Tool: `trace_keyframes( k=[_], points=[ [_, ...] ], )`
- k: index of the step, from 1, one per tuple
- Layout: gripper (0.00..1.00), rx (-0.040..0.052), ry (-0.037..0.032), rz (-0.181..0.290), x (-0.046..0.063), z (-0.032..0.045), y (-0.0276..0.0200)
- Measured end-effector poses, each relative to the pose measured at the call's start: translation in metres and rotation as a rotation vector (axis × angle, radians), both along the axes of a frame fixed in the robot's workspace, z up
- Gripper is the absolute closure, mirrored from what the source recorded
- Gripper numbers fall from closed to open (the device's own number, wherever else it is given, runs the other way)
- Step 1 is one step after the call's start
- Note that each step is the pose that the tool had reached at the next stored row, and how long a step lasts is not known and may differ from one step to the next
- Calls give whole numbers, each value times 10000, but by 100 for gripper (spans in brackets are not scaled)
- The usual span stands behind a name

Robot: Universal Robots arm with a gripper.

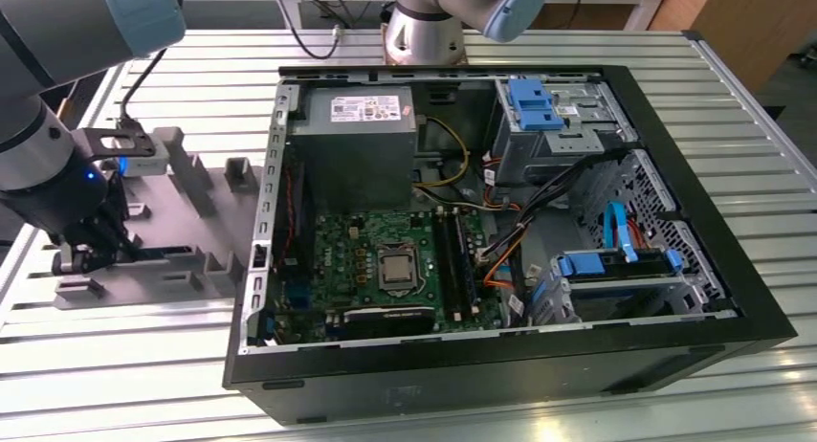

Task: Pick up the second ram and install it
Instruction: 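Pick up the second ram and move it above second insertion slot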

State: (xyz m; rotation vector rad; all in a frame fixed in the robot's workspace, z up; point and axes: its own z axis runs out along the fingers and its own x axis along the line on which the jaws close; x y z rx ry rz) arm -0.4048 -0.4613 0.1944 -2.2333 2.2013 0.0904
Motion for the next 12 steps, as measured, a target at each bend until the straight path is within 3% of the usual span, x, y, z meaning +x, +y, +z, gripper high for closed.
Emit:
trace_keyframes(
  k=[5, 12],
  points=[
    [86, 0, 0, 1, 0, 87, 0],
    [86, 0, 0, 1, 0, 98, 0]
  ],
)
